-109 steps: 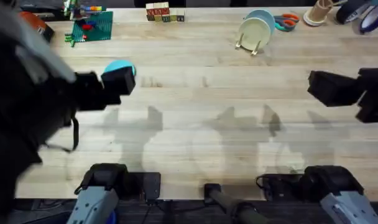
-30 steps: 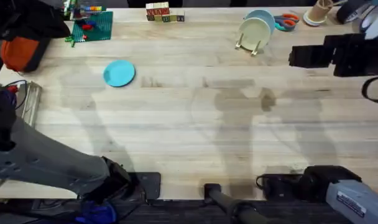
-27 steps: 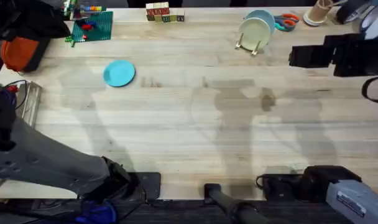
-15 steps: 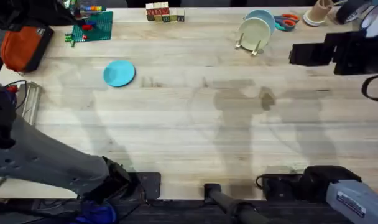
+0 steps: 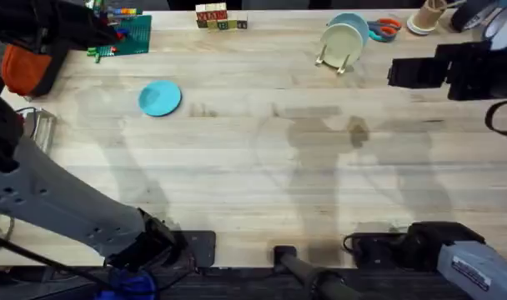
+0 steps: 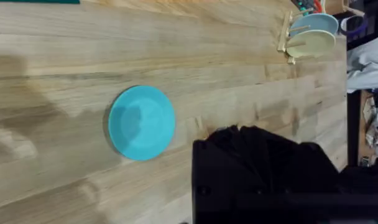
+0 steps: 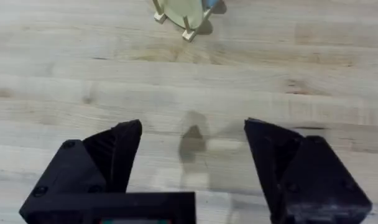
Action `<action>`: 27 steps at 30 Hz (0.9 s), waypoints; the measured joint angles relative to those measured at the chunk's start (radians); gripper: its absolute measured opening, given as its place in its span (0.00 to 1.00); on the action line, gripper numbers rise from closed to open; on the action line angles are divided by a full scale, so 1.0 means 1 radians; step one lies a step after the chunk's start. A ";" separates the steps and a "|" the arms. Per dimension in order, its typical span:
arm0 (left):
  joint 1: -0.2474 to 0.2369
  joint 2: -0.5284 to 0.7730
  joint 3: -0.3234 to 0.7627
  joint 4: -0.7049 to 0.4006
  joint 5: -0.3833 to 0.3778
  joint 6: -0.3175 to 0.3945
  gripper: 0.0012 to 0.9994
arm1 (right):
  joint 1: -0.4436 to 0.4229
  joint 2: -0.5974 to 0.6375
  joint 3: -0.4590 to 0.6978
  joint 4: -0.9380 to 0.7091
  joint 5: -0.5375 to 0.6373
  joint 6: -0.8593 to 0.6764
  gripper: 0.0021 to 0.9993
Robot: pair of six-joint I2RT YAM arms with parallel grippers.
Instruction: Pick up the plates from the table one by one and place each into a slot on the dish rack.
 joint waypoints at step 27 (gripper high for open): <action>0.000 0.091 0.003 0.000 -0.031 0.121 0.04 | 0.000 0.000 0.000 0.002 0.000 0.000 1.00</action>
